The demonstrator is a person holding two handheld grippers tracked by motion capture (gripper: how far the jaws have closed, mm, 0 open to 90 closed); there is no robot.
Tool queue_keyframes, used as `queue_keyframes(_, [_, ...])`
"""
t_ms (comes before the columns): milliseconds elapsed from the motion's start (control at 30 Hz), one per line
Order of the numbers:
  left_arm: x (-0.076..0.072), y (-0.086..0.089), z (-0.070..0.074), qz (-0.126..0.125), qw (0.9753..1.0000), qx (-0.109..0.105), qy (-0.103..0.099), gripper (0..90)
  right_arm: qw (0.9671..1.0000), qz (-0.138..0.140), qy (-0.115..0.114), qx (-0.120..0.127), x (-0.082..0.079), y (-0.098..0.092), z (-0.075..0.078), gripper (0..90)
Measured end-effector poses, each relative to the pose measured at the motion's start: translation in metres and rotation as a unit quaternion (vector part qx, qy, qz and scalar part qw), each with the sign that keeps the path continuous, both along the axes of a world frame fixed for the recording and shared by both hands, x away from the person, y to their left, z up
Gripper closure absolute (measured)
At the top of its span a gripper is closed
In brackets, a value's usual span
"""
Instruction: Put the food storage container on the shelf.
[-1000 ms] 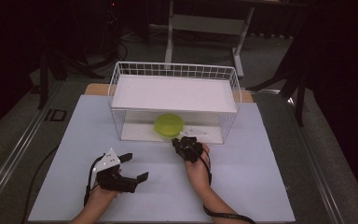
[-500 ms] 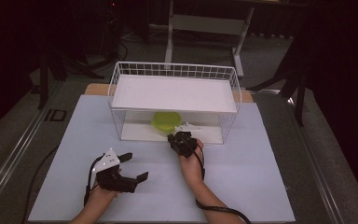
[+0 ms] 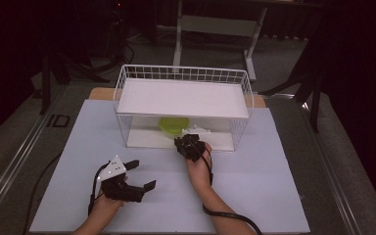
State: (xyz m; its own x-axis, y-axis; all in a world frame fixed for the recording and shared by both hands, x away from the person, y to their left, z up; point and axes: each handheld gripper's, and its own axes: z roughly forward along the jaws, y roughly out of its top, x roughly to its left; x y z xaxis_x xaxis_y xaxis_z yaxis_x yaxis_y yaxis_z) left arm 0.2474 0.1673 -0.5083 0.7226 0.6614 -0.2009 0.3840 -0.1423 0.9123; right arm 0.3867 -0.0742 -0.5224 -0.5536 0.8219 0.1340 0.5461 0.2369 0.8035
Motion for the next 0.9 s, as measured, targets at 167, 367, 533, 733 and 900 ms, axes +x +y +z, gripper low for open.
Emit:
queue_keyframes(167, [0.001,0.000,0.000,0.002,1.0000,-0.001,0.004,2.6,1.0000,0.005,-0.007,-0.001,-0.010,-0.006,0.001,75.6])
queue_keyframes(367, [-0.001,-0.002,0.002,0.003,1.0000,0.000,-0.001,2.6,0.9998,0.019,-0.001,-0.001,-0.024,-0.012,0.001,67.7])
queue_keyframes(533, [-0.002,-0.002,0.003,0.000,1.0000,-0.002,0.001,2.6,0.9997,0.023,0.000,0.005,-0.035,-0.019,0.002,60.4])
queue_keyframes(733, [-0.002,-0.003,0.004,-0.004,1.0000,-0.003,0.001,2.6,0.9992,0.034,-0.019,0.002,-0.046,-0.025,0.010,44.2])
queue_keyframes(900, [-0.003,-0.004,0.005,-0.006,1.0000,0.000,0.003,2.6,0.9986,0.043,-0.029,0.005,-0.052,-0.031,0.016,31.8])
